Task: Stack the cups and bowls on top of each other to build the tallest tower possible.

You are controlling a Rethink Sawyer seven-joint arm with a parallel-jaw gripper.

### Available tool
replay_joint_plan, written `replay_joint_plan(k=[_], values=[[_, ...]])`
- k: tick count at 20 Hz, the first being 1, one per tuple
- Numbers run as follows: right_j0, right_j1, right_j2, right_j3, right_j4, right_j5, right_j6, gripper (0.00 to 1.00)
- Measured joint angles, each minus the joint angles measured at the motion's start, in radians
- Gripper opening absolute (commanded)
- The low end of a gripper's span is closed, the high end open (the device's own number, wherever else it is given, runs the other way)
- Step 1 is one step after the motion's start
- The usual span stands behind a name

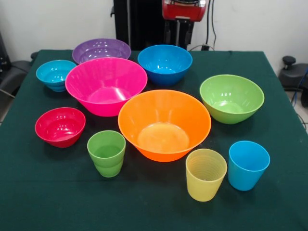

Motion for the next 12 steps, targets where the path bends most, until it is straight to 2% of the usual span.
replay_joint_plan(k=[7,12], values=[[0.014,0.083,0.0,-0.037,0.013,0.0,0.012,1.0],[0.034,0.14,0.0,-0.085,0.047,0.0,0.041,1.0]])
